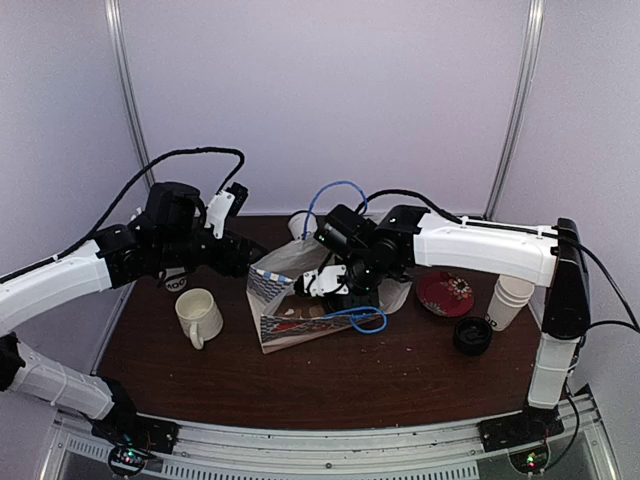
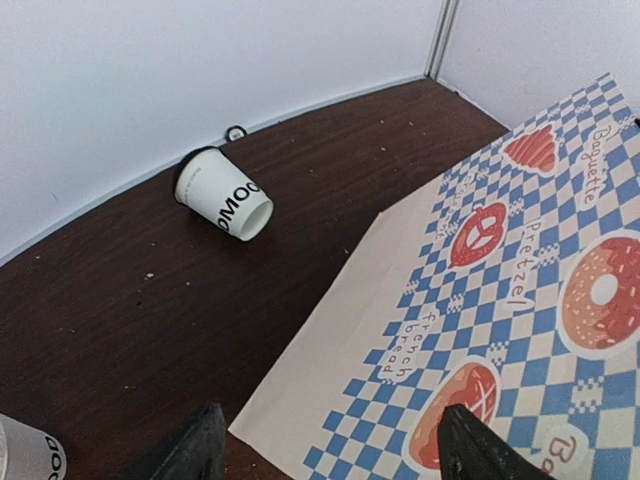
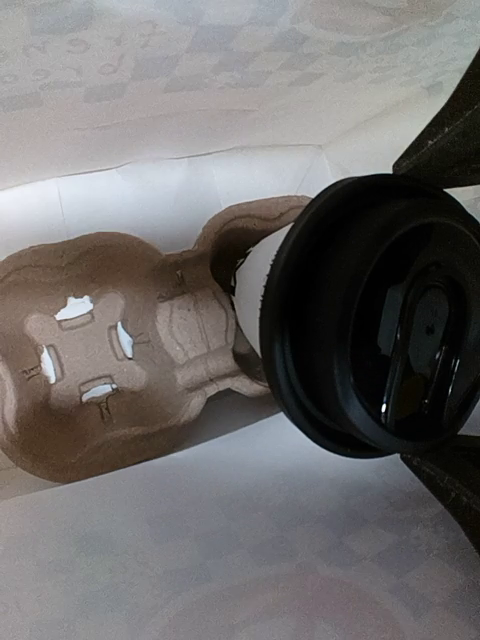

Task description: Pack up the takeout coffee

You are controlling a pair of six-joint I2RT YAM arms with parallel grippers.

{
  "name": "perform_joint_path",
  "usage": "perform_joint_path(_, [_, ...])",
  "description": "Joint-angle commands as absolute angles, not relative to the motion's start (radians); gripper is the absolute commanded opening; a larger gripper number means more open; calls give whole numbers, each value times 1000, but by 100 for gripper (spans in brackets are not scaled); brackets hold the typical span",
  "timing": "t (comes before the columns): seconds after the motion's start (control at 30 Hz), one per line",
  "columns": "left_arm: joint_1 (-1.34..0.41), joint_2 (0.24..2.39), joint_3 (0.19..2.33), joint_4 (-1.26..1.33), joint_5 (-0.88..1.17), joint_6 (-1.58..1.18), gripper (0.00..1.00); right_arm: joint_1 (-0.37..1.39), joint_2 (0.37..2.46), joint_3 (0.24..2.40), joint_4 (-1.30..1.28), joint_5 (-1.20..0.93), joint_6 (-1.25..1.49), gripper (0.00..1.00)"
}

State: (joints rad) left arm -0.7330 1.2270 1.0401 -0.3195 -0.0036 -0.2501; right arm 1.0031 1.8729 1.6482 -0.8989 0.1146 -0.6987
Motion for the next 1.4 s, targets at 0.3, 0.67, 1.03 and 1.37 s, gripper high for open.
perform_joint_path(0.3, [-667,1141,1027,-374,-35,-209,76,980,2054,1981,-1376,-98,-663,65])
perform_joint_path(0.67, [-660,1124,1020,-388,-35,-204,77,976,2075,2037,-1539,-220,-664,65])
perform_joint_path(1.03, [-660,1140,1025,-389,-21,-216,77,950,2072,1786,-1312,-184,-694,65])
perform_joint_path(1.37, [-660,1176,1056,-389,-7,-206,77,927,1975,1790,-1335,-198,-643,99])
